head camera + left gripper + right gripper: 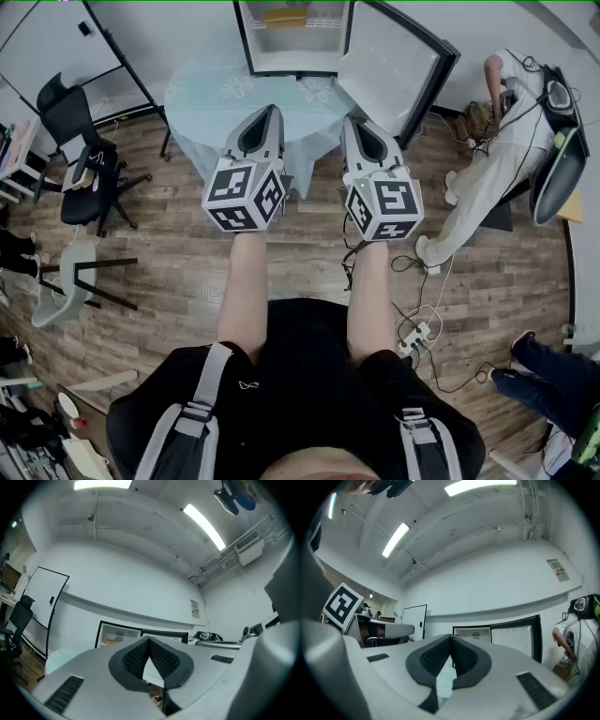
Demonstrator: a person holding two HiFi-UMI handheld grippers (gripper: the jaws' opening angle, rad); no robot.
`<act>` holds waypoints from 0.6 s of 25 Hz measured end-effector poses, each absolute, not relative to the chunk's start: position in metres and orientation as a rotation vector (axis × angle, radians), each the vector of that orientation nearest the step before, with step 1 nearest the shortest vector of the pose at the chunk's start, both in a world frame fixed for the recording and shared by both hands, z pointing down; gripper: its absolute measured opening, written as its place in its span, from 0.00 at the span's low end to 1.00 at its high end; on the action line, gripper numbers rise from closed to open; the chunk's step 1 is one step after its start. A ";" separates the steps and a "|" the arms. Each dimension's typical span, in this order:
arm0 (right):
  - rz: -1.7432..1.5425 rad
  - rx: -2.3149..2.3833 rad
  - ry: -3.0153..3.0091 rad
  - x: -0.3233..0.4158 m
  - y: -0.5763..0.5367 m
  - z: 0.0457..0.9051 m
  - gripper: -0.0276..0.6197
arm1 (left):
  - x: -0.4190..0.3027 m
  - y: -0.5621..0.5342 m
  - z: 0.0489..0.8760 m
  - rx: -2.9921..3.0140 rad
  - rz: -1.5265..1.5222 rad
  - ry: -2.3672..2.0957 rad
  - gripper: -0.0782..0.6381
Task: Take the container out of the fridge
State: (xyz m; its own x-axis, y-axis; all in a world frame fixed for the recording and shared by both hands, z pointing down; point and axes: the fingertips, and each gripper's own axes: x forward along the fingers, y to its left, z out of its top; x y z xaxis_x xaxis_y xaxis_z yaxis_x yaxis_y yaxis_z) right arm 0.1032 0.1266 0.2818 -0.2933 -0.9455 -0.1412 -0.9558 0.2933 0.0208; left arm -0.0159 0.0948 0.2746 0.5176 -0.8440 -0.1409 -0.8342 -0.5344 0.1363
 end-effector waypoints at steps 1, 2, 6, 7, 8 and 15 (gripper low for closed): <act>0.133 -1.798 2.442 0.107 0.128 0.285 0.05 | -0.012 0.097 0.276 2.690 -0.298 -1.483 0.12; 0.115 -1.795 2.441 0.110 0.129 0.288 0.05 | -0.009 0.099 0.277 2.688 -0.301 -1.478 0.12; 0.107 -1.782 2.432 0.114 0.130 0.294 0.05 | -0.007 0.097 0.287 2.674 -0.279 -1.484 0.12; 0.122 -1.774 2.428 0.113 0.129 0.294 0.05 | -0.009 0.096 0.289 2.668 -0.274 -1.488 0.12; 0.137 -1.769 2.423 0.113 0.128 0.293 0.05 | -0.011 0.095 0.289 2.666 -0.275 -1.492 0.12; 0.104 -1.763 2.408 0.119 0.115 0.291 0.05 | -0.016 0.094 0.278 2.678 -0.290 -1.526 0.12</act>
